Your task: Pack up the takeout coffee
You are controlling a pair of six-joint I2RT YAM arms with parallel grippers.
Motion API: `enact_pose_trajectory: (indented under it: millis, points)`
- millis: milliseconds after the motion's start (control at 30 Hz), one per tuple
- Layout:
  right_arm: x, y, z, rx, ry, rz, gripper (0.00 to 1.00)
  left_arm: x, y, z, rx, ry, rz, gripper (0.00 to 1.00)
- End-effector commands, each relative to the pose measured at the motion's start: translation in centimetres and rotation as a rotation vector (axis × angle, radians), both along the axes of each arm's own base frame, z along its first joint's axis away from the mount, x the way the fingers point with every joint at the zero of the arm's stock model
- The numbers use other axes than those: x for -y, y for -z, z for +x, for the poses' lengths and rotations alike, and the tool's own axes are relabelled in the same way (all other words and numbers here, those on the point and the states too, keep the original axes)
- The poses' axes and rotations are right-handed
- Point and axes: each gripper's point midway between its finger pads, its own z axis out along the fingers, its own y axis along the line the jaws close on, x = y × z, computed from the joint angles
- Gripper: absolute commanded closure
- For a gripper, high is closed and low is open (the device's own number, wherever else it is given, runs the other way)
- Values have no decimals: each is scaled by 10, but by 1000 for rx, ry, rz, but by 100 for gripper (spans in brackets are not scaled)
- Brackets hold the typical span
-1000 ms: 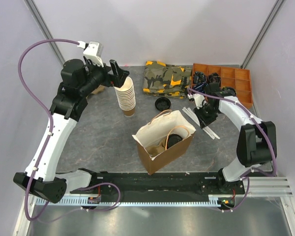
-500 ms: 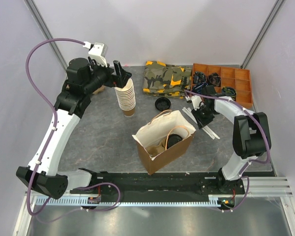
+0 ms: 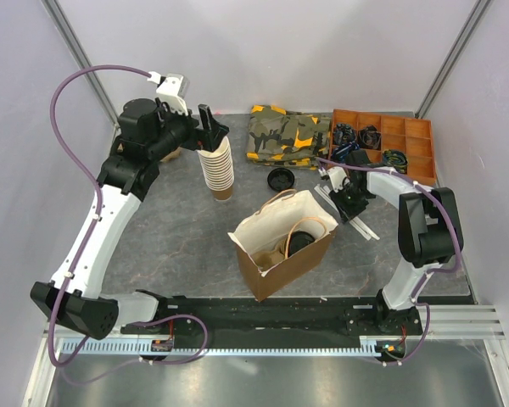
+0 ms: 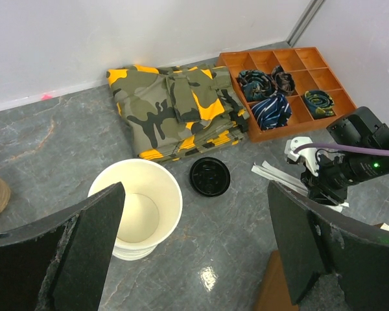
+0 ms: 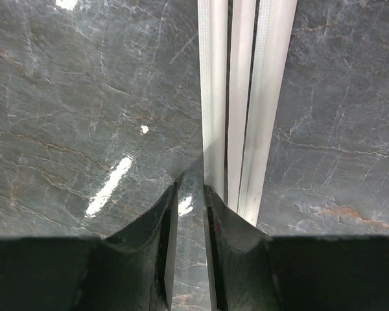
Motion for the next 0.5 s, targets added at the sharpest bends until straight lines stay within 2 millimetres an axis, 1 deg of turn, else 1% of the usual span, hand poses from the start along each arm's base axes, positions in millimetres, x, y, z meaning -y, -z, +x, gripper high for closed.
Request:
enact_pose_trajectory:
  millis: [0,100,233,300,467]
  points:
    - [0,-8,8,34,-19,6,71,3,-6,1,26,31,6,2]
    - [2,-10,11,36,-15,9,71,4,-5,2,24,30,5,2]
    - [4,-17,18,49,-15,12,71,6,-4,4,23,37,9,2]
    - [5,-15,18,43,-16,8,71,6,-3,6,22,36,9,2]
    - [3,5,10,-25,-18,16,72,8,-1,8,16,44,13,2]
